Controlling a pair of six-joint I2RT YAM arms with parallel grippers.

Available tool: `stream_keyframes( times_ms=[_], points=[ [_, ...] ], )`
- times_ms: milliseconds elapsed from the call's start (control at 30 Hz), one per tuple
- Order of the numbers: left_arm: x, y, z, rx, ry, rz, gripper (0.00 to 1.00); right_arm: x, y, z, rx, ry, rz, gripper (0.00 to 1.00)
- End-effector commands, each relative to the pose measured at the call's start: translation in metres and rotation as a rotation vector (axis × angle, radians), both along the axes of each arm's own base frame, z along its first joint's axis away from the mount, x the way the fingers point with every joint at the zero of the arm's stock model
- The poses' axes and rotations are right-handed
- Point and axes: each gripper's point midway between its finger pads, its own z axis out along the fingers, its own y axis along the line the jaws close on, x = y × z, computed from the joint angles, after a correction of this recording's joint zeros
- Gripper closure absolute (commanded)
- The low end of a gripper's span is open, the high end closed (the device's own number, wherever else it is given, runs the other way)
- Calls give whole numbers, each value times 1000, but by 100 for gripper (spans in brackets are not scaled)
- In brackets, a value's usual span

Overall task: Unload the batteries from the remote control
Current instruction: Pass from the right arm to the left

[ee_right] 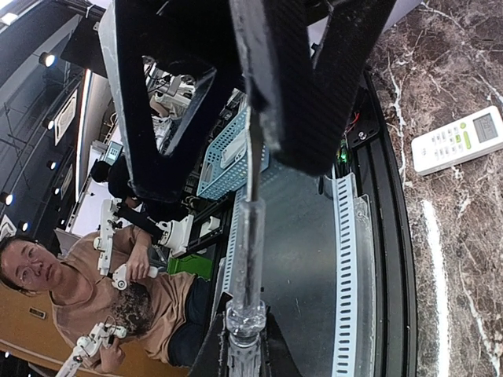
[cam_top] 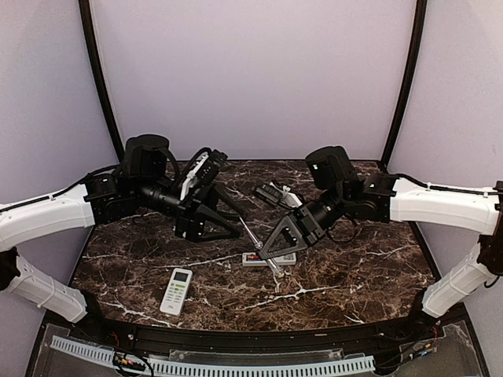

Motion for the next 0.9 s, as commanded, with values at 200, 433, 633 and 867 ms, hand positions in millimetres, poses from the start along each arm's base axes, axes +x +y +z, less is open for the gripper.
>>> stream_keyframes(
  times_ms=[200, 433, 633, 867],
  points=[
    [-3, -4, -2, 0, 34, -32, 64, -8, 3, 13, 55, -12, 54, 100],
    [-1, -6, -4, 10, 66, -20, 78, -9, 2, 7, 45, -1, 58, 100],
    [-2, -7, -5, 13, 82, -36, 90, -10, 2, 7, 46, 3, 62, 100],
    [-5, -7, -4, 13, 98, -61, 100, -10, 1, 3, 37, 4, 62, 100]
  ],
)
